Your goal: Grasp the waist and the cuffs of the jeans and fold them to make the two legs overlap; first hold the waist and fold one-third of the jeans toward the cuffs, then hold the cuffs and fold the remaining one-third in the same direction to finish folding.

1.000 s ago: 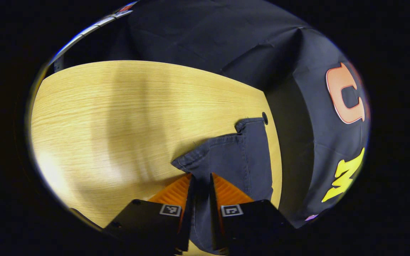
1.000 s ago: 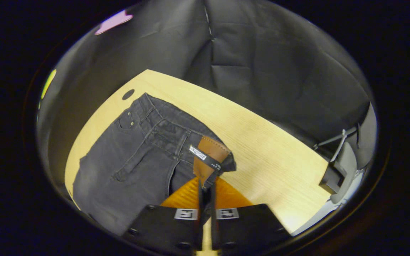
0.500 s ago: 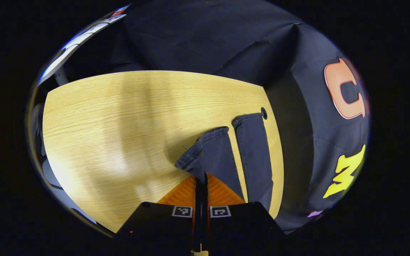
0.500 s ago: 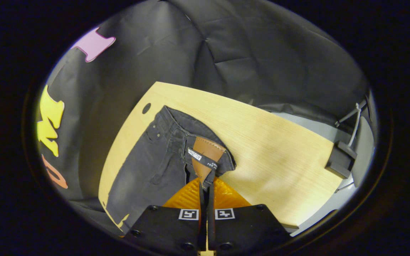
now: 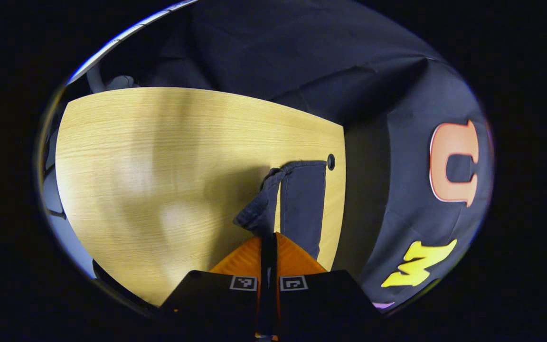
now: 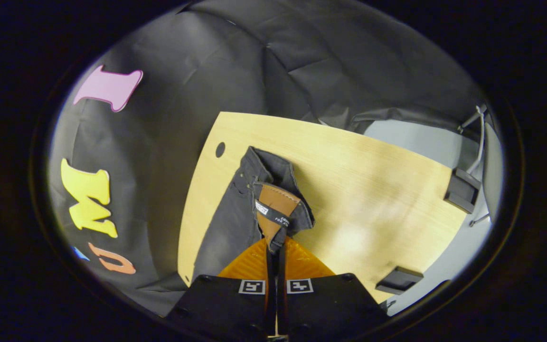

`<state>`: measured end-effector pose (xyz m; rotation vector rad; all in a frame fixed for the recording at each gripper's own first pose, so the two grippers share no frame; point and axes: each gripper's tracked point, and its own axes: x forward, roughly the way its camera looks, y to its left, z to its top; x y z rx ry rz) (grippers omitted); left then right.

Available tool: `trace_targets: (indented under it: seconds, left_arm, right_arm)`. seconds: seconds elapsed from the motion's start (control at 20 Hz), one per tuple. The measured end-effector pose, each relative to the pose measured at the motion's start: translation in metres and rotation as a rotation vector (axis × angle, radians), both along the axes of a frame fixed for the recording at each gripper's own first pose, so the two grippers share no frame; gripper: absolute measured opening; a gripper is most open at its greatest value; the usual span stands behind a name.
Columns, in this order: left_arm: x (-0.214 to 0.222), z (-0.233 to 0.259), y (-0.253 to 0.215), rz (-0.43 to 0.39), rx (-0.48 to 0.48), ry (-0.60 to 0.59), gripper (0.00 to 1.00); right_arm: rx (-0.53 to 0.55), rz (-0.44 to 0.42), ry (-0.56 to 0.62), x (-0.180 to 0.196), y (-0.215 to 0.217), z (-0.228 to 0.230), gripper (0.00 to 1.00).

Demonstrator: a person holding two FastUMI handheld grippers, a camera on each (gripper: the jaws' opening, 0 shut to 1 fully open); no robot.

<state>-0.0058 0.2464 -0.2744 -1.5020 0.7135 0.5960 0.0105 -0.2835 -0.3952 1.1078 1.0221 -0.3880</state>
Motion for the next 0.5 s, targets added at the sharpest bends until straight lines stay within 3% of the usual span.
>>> trace_targets:
  seconds: [0.5]
  left_arm:
    - [0.098,0.012,0.023,0.093,-0.164,0.050,0.04]
  right_arm:
    - [0.098,-0.010,0.045,0.022,-0.022,0.001,0.02]
